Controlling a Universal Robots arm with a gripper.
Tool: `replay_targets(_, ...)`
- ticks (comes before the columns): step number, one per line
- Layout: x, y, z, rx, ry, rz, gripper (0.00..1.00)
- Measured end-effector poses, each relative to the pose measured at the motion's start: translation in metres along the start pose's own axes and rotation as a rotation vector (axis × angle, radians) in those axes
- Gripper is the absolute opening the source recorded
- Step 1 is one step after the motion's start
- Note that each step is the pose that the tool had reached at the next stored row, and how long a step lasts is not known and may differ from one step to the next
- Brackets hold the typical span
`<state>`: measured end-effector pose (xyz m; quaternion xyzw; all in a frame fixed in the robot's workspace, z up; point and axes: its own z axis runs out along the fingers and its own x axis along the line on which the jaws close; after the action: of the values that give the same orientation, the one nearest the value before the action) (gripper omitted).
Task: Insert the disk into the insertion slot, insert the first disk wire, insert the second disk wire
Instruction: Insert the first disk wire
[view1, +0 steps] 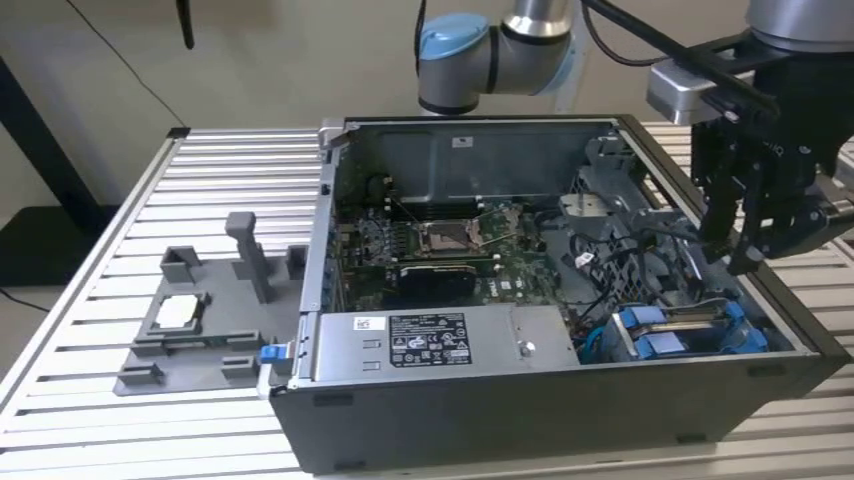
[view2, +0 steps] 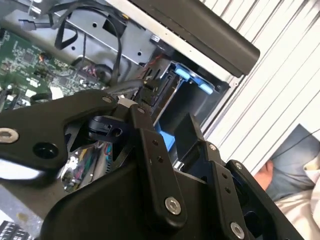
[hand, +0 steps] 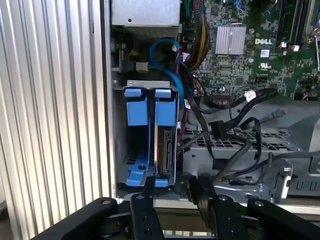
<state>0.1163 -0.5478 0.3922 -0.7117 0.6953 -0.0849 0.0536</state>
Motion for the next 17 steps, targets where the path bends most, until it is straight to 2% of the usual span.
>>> replay_targets(1, -0.0023, 0.0005, 0.0003, 0.0033, 0.0031, -0.002, 0.47)
replay_targets(5, -0.0125, 0.0035, 0.0020, 0.0197, 0.0057, -0.007, 0.47)
replay_targets(6, -0.0140, 0.0037, 0.0024, 0.0227, 0.0101, -0.009, 0.47)
replay_targets(8, -0.0148, 0.0039, 0.0032, 0.0262, 0.0196, -0.013, 0.47)
replay_targets(11, -0.0148, 0.0044, 0.0045, 0.0284, 0.0254, -0.016, 0.47)
replay_targets(14, -0.0150, 0.0067, 0.0064, 0.0424, 0.0292, -0.016, 0.47)
replay_targets(17, -0.0151, 0.0071, 0.0067, 0.0438, 0.0311, -0.017, 0.47)
